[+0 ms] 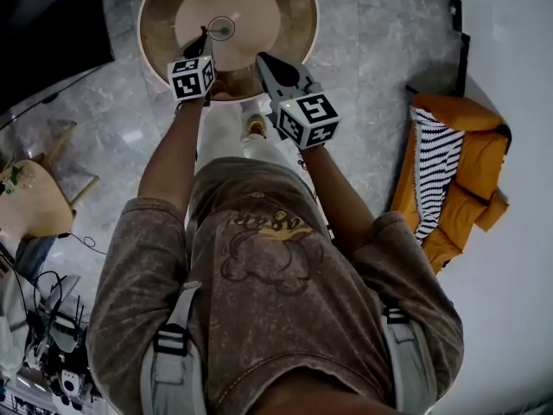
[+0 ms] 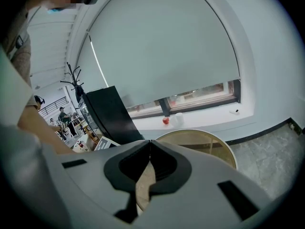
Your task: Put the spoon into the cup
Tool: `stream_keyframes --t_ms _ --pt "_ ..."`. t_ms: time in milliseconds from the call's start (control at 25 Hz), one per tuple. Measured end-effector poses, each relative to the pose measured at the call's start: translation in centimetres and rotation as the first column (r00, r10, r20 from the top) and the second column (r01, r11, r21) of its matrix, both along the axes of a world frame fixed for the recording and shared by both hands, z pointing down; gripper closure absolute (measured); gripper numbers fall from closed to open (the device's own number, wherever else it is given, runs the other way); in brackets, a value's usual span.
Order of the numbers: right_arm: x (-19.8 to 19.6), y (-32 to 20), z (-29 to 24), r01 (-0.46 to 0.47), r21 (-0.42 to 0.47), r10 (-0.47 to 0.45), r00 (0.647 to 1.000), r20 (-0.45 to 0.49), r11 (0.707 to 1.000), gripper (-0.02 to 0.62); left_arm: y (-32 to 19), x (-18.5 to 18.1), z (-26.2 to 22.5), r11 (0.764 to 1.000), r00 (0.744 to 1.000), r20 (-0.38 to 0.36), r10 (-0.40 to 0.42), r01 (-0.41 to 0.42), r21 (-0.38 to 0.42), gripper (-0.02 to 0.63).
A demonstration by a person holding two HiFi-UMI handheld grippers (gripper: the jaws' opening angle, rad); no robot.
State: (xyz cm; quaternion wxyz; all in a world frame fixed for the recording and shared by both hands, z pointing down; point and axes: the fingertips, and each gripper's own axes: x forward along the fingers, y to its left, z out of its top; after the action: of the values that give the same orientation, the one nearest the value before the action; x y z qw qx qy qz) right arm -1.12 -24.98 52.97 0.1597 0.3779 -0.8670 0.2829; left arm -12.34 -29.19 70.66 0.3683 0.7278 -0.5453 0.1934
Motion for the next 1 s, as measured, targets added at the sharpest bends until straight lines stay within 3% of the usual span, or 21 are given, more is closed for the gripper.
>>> stream_keyframes --t_ms 360,1000 --pt "1.4 1.7 -2.1 0.006 0.012 -0.006 1.0 0.011 1.0 0.577 2.4 1.4 -2.9 1.0 1.0 -0.014 -0.008 0.008 -0.023 0.588" --pt "1.5 4.4 -6.5 0.044 0.059 -0.049 0.996 0.073 0.997 0.577 5.7 2.0 -14.2 0.997 0.996 -0.068 -0.049 0.053 0.05 0.589"
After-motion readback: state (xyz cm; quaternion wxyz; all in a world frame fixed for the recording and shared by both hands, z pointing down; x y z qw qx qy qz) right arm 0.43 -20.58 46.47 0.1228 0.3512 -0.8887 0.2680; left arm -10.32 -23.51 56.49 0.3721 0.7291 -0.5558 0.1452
